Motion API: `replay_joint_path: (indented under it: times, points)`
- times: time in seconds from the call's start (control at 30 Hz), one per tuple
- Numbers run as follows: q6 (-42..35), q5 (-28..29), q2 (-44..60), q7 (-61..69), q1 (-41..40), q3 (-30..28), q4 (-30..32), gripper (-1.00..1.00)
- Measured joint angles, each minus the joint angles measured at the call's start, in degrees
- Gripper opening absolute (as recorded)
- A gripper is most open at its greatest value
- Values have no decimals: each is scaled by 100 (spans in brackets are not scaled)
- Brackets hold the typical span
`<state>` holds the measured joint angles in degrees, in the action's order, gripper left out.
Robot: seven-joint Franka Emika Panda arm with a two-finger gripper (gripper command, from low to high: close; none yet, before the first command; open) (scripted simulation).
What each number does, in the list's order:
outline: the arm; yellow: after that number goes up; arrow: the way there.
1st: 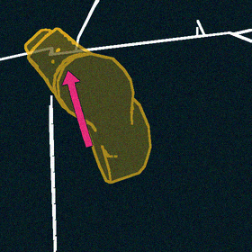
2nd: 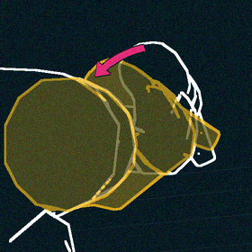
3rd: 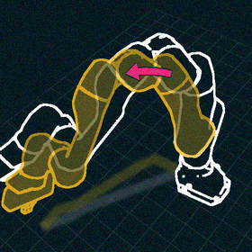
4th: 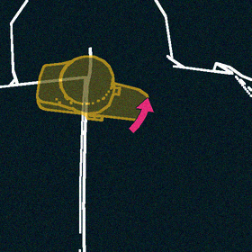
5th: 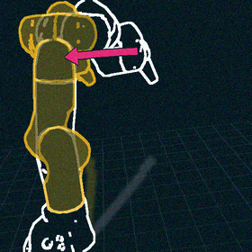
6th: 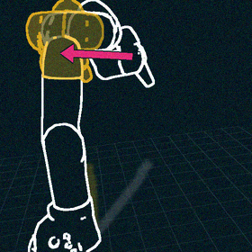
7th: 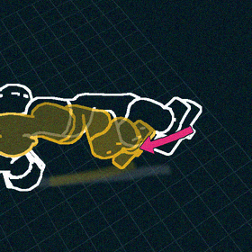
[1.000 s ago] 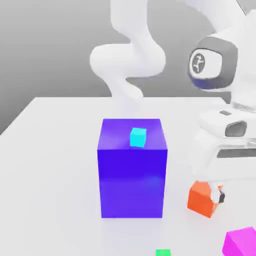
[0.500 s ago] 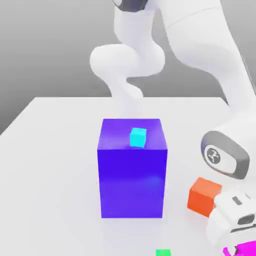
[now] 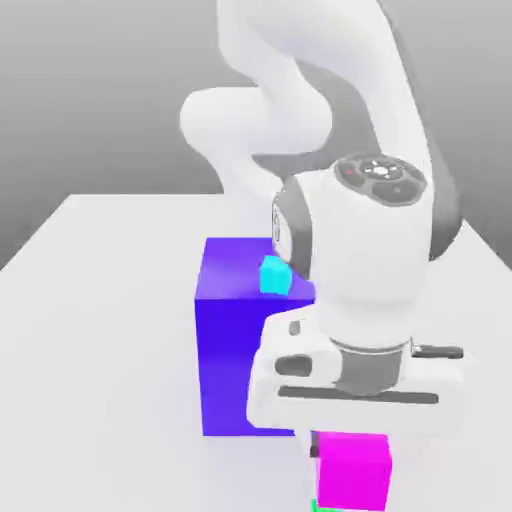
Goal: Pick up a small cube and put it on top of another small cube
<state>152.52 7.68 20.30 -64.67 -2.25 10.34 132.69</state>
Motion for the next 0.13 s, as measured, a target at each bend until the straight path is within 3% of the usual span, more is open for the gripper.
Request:
replay_joint_path:
  times: [0.03,0.13]
  points:
    - [102,39,104,-28,20,-36,-2,100]
    - [102,39,104,-28,20,-36,-2,100]
